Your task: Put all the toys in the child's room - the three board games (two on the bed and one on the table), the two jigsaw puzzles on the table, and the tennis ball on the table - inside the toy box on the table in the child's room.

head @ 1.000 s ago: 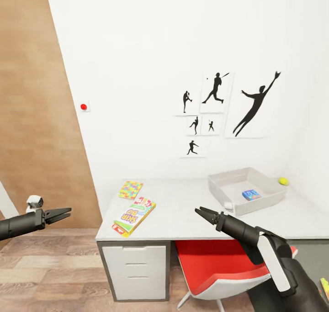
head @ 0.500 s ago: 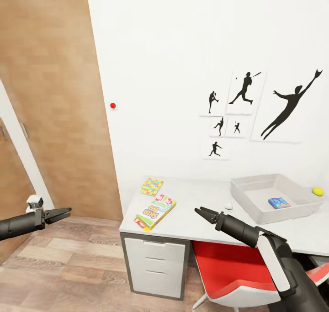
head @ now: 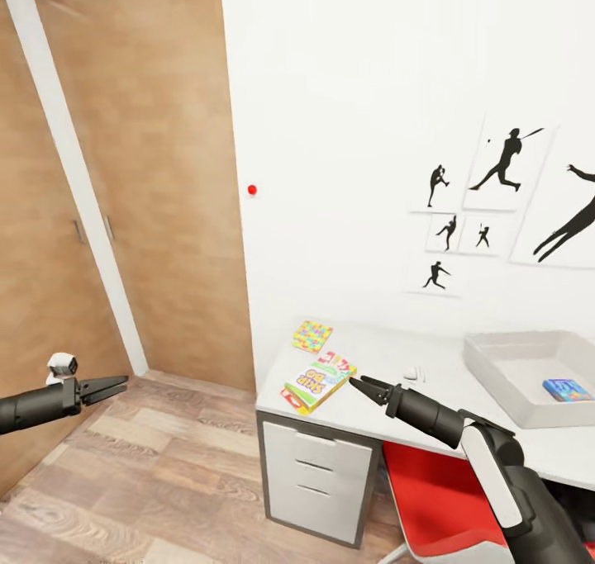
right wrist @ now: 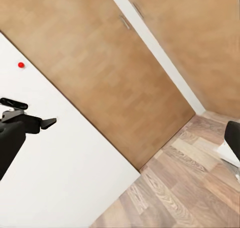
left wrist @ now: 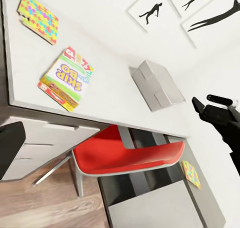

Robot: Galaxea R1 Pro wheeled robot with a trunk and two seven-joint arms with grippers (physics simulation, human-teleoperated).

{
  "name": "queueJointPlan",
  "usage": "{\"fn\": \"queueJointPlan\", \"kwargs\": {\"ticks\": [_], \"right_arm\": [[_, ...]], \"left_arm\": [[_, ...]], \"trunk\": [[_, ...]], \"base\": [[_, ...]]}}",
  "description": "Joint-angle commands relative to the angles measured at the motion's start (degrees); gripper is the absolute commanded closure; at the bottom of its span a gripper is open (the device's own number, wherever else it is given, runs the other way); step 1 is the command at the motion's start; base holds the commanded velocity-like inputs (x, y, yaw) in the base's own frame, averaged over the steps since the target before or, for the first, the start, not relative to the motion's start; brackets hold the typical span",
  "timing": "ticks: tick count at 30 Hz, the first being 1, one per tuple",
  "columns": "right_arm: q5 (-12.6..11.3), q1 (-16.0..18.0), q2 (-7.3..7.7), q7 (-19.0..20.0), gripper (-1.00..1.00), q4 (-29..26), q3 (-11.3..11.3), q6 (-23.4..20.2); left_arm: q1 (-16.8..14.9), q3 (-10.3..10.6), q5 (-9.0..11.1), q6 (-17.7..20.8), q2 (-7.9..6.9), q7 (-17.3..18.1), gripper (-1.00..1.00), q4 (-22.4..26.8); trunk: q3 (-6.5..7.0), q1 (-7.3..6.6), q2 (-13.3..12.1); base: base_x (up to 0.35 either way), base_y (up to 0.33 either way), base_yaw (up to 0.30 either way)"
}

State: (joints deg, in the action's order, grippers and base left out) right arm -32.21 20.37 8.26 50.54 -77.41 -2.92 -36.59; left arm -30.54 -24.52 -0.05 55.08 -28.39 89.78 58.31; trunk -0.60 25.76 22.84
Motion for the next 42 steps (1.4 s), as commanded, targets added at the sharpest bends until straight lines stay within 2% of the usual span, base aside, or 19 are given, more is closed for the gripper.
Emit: {"fn": "queueJointPlan", "kwargs": {"ticks": [1,15,23,37,42], "right_arm": [[-0.3,0.0,0.01,-0.2,-1.00,0.0,0.0,-0.4],[-0.4,0.0,-0.03,-1.5,-1.00,0.0,0.2,-0.4],[-0.3,0.0,-0.05,-3.4,-1.00,0.0,2.7,-0.4],[-0.4,0.0,-0.09,-5.9,-1.00,0.0,3.4,-0.5],[-0.4,0.0,-0.09,-7.6,-1.00,-0.1,4.6,-0.5]], "left_arm": [[0.0,0.0,0.0,0.6,-0.01,0.2,-1.00,0.0],[0.0,0.0,0.0,0.6,0.00,0.2,-1.00,0.0],[0.0,0.0,0.0,0.6,0.00,0.2,-1.00,0.0],[0.0,0.0,0.0,0.6,0.00,0.2,-1.00,0.0],[0.0,0.0,-0.1,0.6,0.00,0.2,-1.00,0.0]], "trunk": [[-0.06,0.03,0.1],[-0.06,0.03,0.1],[-0.07,0.03,0.1],[-0.40,0.03,0.1],[-0.57,0.03,0.1]], "base": [[-0.001,0.173,0.282],[0.000,0.081,0.282],[0.000,0.129,0.282],[-0.027,0.006,0.282],[-0.009,0.000,0.282]]}}
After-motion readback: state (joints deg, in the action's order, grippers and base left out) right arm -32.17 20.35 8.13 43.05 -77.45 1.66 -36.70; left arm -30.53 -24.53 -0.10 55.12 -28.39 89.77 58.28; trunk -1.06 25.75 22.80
